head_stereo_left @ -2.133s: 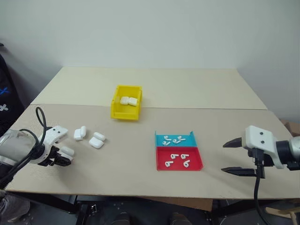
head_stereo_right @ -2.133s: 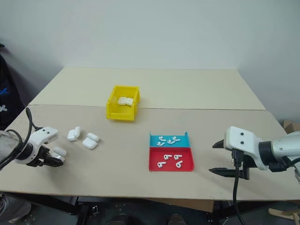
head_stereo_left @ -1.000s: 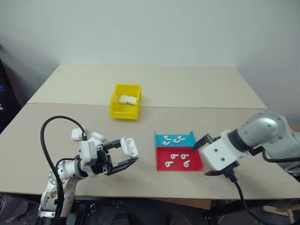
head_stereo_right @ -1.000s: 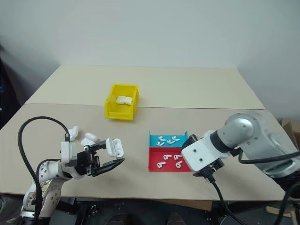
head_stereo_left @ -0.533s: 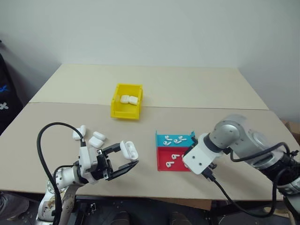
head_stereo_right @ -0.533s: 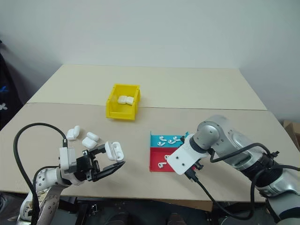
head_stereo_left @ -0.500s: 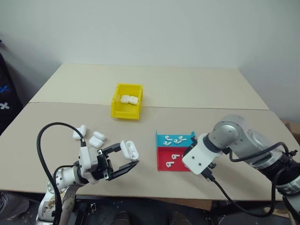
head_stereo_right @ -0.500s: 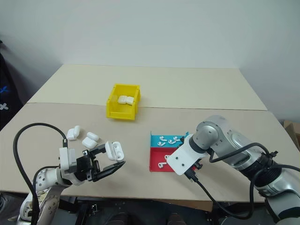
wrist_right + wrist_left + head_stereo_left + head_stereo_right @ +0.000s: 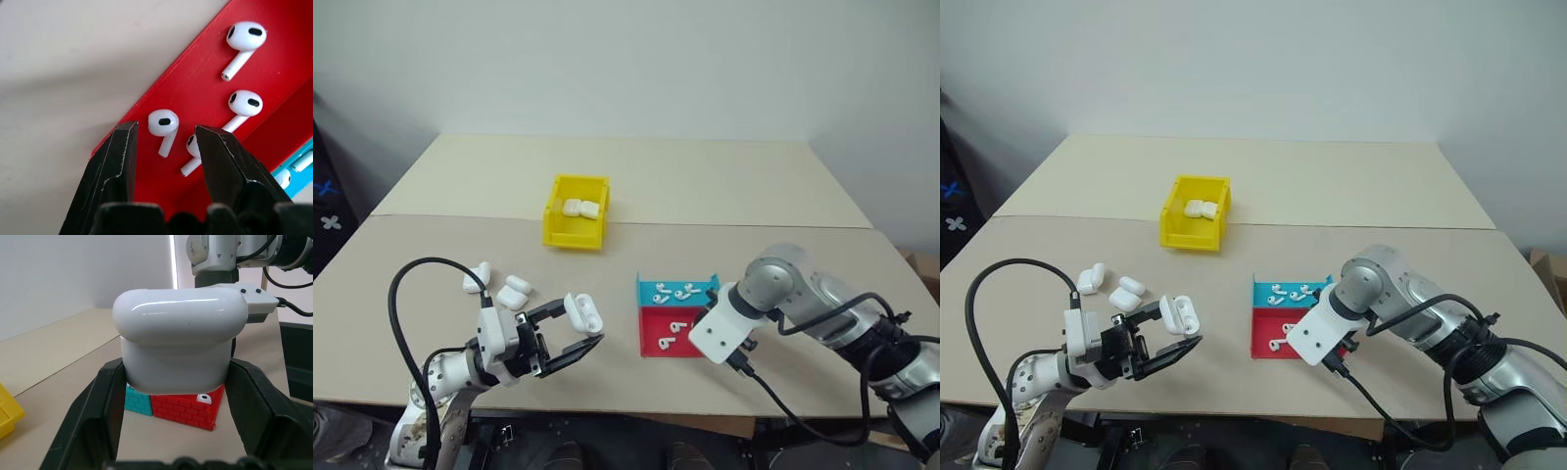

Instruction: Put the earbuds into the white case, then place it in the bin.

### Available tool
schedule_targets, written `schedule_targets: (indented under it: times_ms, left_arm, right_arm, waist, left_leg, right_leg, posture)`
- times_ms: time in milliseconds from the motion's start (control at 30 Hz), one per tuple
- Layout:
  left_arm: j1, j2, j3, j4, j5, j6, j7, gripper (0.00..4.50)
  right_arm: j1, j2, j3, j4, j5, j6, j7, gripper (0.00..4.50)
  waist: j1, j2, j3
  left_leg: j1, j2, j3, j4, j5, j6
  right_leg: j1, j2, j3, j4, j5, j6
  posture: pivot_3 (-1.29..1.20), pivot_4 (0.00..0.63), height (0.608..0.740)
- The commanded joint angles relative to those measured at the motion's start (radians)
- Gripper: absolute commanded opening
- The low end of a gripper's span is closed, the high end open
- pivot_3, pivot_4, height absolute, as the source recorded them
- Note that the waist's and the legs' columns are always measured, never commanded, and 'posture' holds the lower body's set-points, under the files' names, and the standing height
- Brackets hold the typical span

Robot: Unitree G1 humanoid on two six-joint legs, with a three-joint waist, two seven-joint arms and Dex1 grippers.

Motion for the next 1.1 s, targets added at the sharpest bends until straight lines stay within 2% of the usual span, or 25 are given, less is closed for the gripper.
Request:
schedule_targets:
  times_ms: [33, 467, 1033, 1100]
  left_arm:
    - [0.004, 0.012, -0.002, -0.045, 0.003, -0.016, 0.014, 2.75]
    - [0.013, 0.032, -0.006, -0.045, 0.006, -0.018, 0.024, 2.75]
    - [0.010, 0.037, -0.015, -0.032, 0.030, -0.022, 0.035, 2.75]
    - [0.011, 0.039, -0.015, -0.034, 0.033, -0.021, 0.037, 2.75]
  right_arm:
    - [-0.027, 0.011, 0.001, 0.008, -0.016, -0.037, 0.036, 2.29]
    - [-0.023, 0.043, 0.001, 0.014, -0.044, -0.047, 0.044, 2.29]
    - [-0.012, 0.030, 0.001, 0.003, -0.043, -0.051, 0.060, 2.29]
    - [-0.011, 0.026, 0.001, 0.006, -0.044, -0.058, 0.060, 1.89]
  waist:
    - [0.000, 0.000, 0.000]
    - [0.000, 0.000, 0.000]
    - [0.000, 0.000, 0.000]
    - [0.000, 0.000, 0.000]
  left_leg:
    - [0.000, 0.000, 0.000, 0.000, 0.000, 0.000]
    - [0.000, 0.000, 0.000, 0.000, 0.000, 0.000]
    - [0.000, 0.000, 0.000, 0.000, 0.000, 0.000]
    - [0.000, 0.000, 0.000, 0.000, 0.000, 0.000]
  right_leg:
    - [0.000, 0.000, 0.000, 0.000, 0.000, 0.000]
    - [0.000, 0.000, 0.000, 0.000, 0.000, 0.000]
    - [0.000, 0.000, 0.000, 0.000, 0.000, 0.000]
    - [0.000, 0.000, 0.000, 0.000, 0.000, 0.000]
  posture:
    - [0.00, 0.150, 0.740]
    - [0.00, 0.150, 0.740]
    - [0.00, 0.150, 0.740]
    - [0.00, 0.150, 0.740]
